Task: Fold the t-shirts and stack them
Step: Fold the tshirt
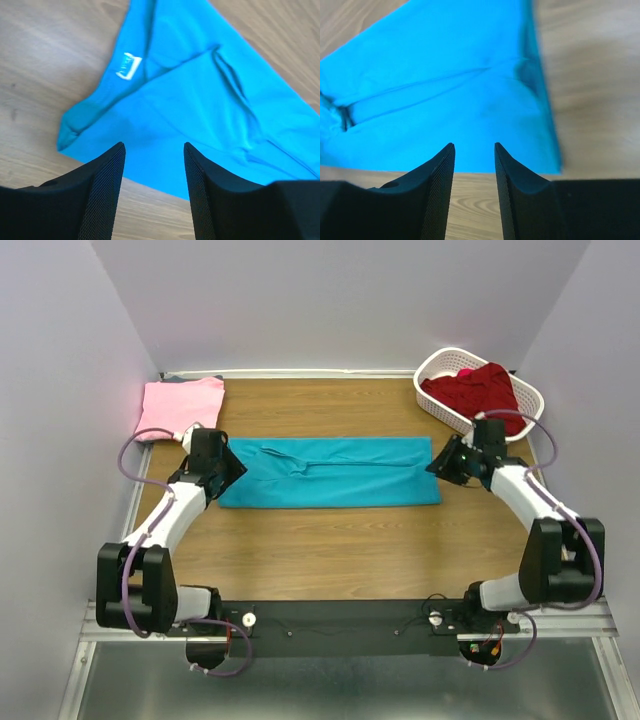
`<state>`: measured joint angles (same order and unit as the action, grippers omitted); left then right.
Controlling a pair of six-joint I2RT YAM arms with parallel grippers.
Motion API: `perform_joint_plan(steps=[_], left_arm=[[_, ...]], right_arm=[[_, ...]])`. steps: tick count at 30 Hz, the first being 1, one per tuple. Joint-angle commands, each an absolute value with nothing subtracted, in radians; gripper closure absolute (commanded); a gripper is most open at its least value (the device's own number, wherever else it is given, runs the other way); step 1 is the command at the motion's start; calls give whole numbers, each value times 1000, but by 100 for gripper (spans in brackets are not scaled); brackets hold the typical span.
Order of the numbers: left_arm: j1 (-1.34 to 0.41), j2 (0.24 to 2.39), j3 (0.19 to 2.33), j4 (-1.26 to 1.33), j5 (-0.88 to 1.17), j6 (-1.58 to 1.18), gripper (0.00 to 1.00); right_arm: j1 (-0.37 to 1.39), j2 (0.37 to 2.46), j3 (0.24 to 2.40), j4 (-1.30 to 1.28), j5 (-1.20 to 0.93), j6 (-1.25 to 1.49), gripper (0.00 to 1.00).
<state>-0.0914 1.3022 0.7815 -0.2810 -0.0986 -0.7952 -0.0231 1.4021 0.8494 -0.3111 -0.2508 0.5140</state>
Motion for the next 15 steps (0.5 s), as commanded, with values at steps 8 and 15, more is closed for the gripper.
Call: perform_joint_plan(steps=[8,15], left_arm=[[-152,1451,798,-293,-155,-793,54],[-127,1529,723,-232,-190,-839,56]], right_arm=[[106,1667,965,-301,-149,451,55],[81,1694,876,-305,-65,494,55]])
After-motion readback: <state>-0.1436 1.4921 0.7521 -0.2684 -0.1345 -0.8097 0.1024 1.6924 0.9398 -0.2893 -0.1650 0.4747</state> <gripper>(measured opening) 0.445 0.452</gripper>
